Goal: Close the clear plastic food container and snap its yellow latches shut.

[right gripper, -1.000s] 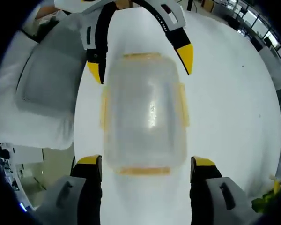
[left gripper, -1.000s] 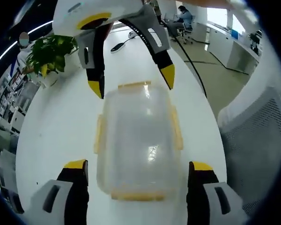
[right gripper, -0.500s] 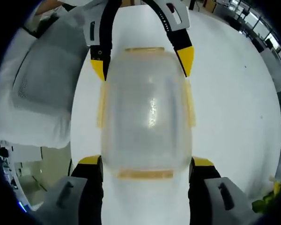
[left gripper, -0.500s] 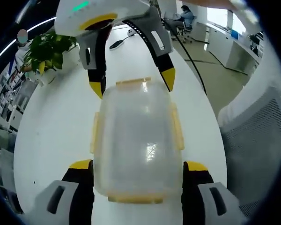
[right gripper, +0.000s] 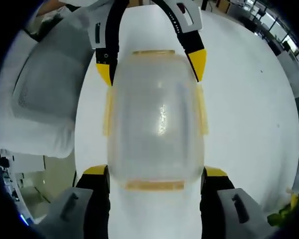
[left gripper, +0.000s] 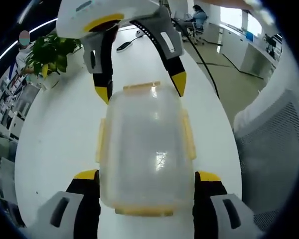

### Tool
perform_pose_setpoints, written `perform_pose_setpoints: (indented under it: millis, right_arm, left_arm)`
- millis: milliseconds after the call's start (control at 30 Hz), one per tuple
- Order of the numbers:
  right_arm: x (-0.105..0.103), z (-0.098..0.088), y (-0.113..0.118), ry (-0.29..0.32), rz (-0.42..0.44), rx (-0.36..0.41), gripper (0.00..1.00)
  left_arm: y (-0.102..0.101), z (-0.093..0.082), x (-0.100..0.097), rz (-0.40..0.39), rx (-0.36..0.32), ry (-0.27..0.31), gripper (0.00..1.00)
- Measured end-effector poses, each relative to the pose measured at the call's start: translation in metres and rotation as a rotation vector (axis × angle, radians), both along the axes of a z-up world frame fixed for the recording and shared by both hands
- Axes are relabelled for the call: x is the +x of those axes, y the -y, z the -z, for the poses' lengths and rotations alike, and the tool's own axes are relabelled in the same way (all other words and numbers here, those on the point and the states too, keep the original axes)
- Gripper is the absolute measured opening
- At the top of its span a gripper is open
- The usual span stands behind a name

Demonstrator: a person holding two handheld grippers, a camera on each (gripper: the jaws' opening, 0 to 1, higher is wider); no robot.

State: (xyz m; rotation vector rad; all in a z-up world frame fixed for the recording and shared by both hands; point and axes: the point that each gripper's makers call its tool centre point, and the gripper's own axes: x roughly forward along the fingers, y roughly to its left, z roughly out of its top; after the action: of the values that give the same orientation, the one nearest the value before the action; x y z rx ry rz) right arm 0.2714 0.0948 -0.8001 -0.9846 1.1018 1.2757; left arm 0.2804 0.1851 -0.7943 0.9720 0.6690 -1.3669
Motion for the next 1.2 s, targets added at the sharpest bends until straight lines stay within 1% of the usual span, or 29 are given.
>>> perform_pose_setpoints:
  millis: [233,567,800,1000,1200]
  right_arm:
    - [0.005,0.000,-0.004,0.001,0.001,-0.002,0.71]
    - [0.018,-0.001,-0.008,0.006,0.001,0.018,0.71]
    - [0.032,-0.001,-0.012,0.011,0.004,0.036,0.71]
    - [0.045,-0.001,-0.015,0.017,0.006,0.046,0.71]
    - [0.059,-0.002,-0.018,0.022,0.007,0.053,0.71]
  left_arm:
    - [-0.005,0.000,0.007,0.003,0.005,0.000,0.73]
    - [-0.009,0.000,0.019,0.002,-0.004,-0.005,0.73]
    - [-0.012,-0.001,0.034,0.003,-0.009,-0.006,0.73]
    - [-0.015,0.000,0.047,0.009,0.009,-0.002,0.73]
    - [-0.018,0.000,0.061,0.009,0.012,-0.002,0.73]
